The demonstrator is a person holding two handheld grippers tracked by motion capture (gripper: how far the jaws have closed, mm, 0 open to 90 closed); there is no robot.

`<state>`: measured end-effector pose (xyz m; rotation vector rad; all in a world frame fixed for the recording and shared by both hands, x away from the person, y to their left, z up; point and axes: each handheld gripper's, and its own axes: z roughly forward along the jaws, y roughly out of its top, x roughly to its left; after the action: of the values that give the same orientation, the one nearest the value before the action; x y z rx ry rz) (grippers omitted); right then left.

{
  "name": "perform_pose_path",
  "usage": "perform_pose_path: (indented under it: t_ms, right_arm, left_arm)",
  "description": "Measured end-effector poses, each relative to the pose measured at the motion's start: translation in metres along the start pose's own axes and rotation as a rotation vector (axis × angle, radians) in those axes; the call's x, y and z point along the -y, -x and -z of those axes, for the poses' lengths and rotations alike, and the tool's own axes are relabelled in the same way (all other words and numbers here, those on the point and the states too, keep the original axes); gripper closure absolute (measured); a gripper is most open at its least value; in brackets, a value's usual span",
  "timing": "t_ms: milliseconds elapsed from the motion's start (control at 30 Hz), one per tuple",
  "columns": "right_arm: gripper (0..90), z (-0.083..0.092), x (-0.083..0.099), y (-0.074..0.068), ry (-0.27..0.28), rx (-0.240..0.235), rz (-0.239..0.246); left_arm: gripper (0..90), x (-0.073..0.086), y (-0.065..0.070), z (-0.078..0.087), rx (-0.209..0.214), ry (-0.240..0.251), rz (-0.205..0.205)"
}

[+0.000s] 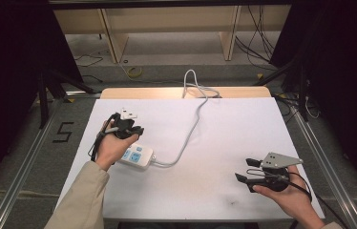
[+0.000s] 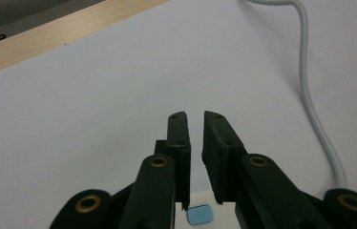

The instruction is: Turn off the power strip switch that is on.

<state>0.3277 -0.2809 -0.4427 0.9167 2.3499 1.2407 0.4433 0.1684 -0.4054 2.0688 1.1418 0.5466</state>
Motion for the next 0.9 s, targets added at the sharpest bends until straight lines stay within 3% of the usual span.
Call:
perform_pose_path:
  t_ms: [267,500,733,900]
  right_arm:
    - [31.6,0.000,0.000,0.000,0.000,-0.001,0.000]
    - [31.5,0.000,0.000,0.000,0.001,-0.001,0.000]
    - [31.3,0.000,0.000,0.000,0.002,-0.001,0.000]
    - [31.3,0.000,0.000,0.000,0.003,-0.002,-0.001]
  left_arm:
    - [63.8,0.002,0.003,0.000,0.031,0.040,0.012]
    - [47.3,0.004,0.004,-0.001,0.088,0.098,-0.004]
    - [33.8,0.005,0.014,0.002,0.105,0.104,-0.015]
    - [28.5,0.006,0.022,0.008,0.152,0.138,-0.022]
